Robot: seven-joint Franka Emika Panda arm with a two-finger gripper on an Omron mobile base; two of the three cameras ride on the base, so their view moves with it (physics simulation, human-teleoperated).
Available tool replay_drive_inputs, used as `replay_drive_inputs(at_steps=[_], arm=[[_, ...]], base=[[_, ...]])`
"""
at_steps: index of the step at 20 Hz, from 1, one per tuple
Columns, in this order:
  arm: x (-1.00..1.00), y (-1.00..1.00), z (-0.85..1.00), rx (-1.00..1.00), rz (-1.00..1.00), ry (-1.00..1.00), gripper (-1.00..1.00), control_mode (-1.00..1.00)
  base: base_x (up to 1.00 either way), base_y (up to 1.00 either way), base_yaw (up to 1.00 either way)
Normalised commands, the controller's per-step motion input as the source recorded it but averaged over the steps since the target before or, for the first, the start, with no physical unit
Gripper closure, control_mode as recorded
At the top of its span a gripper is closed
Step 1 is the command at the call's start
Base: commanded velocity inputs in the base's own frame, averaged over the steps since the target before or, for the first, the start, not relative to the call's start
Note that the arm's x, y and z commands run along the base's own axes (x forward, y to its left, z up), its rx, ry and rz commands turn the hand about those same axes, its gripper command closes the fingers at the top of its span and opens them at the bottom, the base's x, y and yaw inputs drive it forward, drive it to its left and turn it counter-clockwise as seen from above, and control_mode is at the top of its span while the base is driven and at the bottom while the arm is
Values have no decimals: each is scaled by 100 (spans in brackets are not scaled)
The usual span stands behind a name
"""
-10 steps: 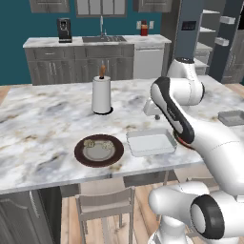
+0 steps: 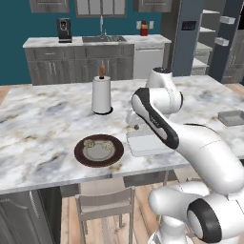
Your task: Place two dumplings into each of the tupperware containers and then place the containers in the fridge.
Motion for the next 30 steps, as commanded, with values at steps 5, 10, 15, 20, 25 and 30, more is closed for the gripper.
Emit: replay_drive_inputs(at_steps=[5, 10, 15, 20, 25, 30], arm=[[16, 80, -30, 0, 19, 21, -100, -100], [12, 55, -40, -3, 14, 16, -100, -100], [5, 49, -44, -3, 8, 6, -100, -100], [22, 6, -45, 0, 4, -5, -100, -100], [64, 0, -47, 0, 0, -9, -100, -100], [75, 0, -27, 0, 0, -1, -100, -100]], base=[[0, 0, 0], [0, 0, 0], [0, 0, 0], [0, 0, 0], [0, 0, 0], [0, 0, 0]])
